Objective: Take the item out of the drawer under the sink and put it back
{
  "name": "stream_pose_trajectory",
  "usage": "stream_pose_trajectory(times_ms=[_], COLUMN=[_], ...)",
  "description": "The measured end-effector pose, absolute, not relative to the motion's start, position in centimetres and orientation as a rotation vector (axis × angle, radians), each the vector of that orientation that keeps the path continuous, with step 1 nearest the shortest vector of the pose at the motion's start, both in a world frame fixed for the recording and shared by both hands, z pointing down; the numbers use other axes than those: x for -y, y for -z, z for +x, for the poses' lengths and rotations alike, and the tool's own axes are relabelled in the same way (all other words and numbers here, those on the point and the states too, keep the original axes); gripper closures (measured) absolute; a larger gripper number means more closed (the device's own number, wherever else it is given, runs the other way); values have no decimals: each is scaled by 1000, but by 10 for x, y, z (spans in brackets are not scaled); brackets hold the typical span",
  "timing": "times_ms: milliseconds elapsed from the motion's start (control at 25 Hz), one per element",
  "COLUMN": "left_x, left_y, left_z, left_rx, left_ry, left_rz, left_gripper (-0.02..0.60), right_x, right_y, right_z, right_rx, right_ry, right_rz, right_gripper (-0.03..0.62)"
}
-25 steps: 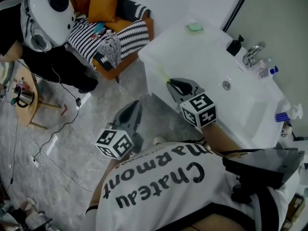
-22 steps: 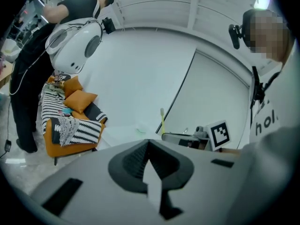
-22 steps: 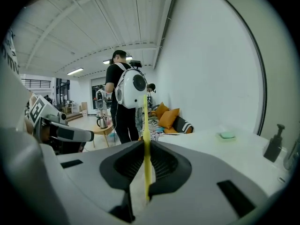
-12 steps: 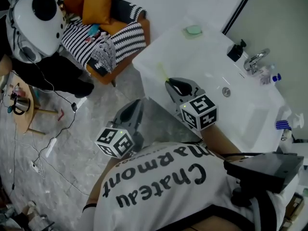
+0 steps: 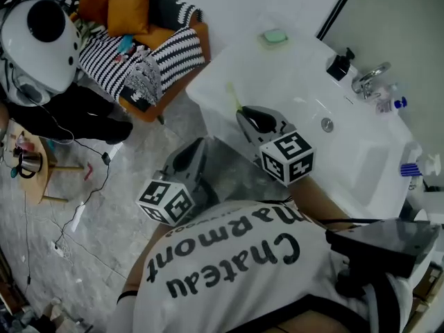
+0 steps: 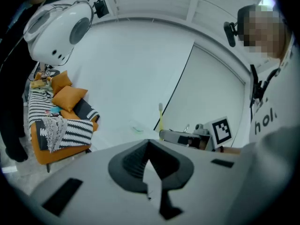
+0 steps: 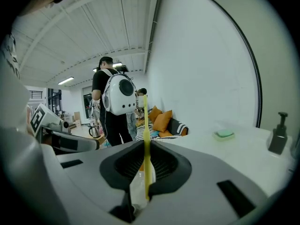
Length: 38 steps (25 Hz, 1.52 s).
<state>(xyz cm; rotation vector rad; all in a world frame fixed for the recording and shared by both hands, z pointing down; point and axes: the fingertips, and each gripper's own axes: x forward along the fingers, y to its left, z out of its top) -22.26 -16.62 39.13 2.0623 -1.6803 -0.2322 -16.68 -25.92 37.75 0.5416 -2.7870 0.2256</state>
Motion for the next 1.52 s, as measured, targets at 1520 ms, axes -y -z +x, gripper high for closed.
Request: stream_pose_trajectory(times_ms=[1520], left_x=[294], left_y=[-387], left_z=[-332], left_rx=[1179], left_ry=[17], left_rz=[2371], left_gripper=[574], right_x=[360], right_y=[-446], right_z=[-211], right_rx=[2406], right_ry=[-510], right_rz=[1232], right_gripper=[543])
